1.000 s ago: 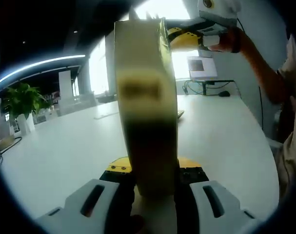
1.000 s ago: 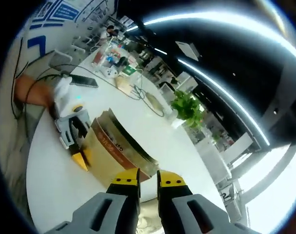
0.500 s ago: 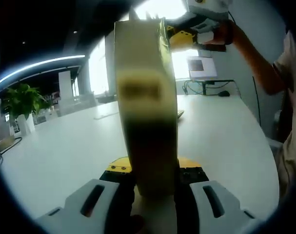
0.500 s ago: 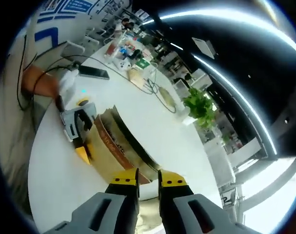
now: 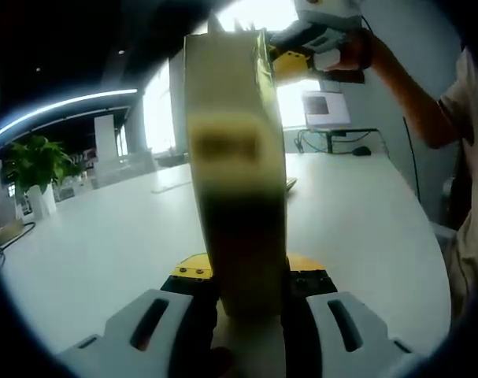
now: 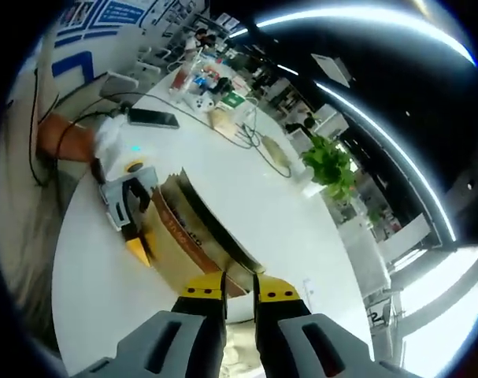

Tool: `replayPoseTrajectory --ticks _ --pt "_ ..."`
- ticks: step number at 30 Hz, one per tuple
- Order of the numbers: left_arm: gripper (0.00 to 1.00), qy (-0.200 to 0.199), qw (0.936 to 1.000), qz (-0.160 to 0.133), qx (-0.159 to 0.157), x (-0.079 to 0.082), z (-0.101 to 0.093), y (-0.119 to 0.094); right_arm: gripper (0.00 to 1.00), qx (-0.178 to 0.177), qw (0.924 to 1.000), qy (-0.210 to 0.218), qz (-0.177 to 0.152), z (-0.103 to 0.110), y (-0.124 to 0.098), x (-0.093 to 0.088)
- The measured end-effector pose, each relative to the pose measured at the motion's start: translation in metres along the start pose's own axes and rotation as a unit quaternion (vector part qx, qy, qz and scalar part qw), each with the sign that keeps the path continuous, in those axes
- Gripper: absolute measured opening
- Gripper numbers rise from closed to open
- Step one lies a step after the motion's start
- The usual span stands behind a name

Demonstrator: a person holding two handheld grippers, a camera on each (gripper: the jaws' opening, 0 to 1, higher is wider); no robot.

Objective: Extract single mask from mask box in order stack masks on table

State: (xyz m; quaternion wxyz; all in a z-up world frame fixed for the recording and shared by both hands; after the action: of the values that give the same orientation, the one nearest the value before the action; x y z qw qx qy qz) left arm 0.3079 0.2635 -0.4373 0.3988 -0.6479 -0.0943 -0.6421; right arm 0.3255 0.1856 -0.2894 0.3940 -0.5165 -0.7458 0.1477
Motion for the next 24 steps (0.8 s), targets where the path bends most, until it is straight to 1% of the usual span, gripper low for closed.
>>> replayPoseTrajectory --ticks 7,10,18,24 --pt "0.21 0.000 1.0000 0.000 0.000 0.000 0.000 0.000 0.10 0.011 0.9998 -0.016 0.002 0.003 -0.001 0.004" --pt "0.21 0.000 1.0000 0.000 0.000 0.000 0.000 0.000 0.10 0.011 0.9997 -0.022 0.006 0.002 -0.001 0.005" --pt "0.21 0.001 1.0000 0.000 0.000 0.001 -0.001 0.000 0.10 0.026 0.9989 -0.036 0.017 0.002 -0.002 0.007" --pt "0.21 0.002 1.0000 0.000 0.001 0.001 -0.003 0.000 0.09 0.046 0.9960 -0.068 0.033 0.001 -0.002 0.012"
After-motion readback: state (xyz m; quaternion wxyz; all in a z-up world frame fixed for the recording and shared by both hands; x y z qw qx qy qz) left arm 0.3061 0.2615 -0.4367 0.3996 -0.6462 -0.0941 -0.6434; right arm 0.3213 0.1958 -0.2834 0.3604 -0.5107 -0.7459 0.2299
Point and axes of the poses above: the point that each gripper's makers call its tool centre point, and the gripper's own axes: y roughly forward along the fingers, z roughly to its left, x roughly out of its top, the point moved 2 cm from there along -y, roughly backward along the fingers, and after that the axes turned 12 degrees about z, right-handed, at the moved point
